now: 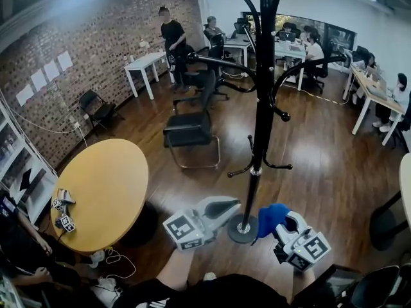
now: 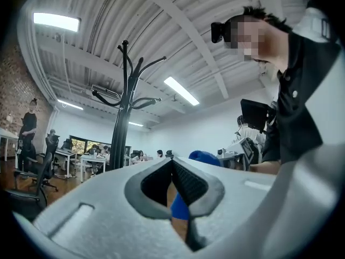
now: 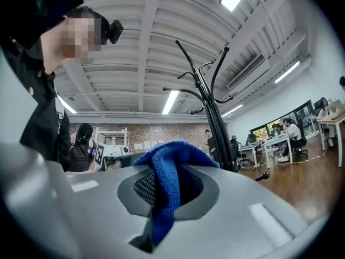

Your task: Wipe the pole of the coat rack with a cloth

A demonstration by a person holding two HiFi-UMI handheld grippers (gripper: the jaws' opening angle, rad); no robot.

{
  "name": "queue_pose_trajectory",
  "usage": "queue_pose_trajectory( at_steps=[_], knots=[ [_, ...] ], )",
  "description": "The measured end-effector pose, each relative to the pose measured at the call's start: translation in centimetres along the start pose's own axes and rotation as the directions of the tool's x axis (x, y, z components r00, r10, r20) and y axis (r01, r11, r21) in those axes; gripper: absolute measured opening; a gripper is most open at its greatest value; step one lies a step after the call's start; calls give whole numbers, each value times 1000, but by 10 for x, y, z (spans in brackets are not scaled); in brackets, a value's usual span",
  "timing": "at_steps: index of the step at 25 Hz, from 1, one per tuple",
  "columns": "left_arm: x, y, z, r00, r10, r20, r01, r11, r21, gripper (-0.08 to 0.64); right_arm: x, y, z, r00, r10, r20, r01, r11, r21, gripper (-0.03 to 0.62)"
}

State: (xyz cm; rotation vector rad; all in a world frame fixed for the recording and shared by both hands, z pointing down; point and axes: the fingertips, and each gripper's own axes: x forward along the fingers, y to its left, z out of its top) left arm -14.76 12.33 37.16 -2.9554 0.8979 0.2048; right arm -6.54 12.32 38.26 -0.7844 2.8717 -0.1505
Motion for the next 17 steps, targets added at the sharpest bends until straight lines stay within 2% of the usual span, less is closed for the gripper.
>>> queue_pose_trajectory(
  at_steps=[3, 17],
  knots=[
    [-7, 2, 8, 1000, -15, 11, 15, 1000, 11, 0, 5, 10, -1, 1000, -11, 10, 11, 1000, 18, 18],
    [-36, 27, 33, 999, 19, 47, -21, 999, 45, 0, 27, 38, 6, 999, 18, 47, -19, 1000, 21, 18]
  ],
)
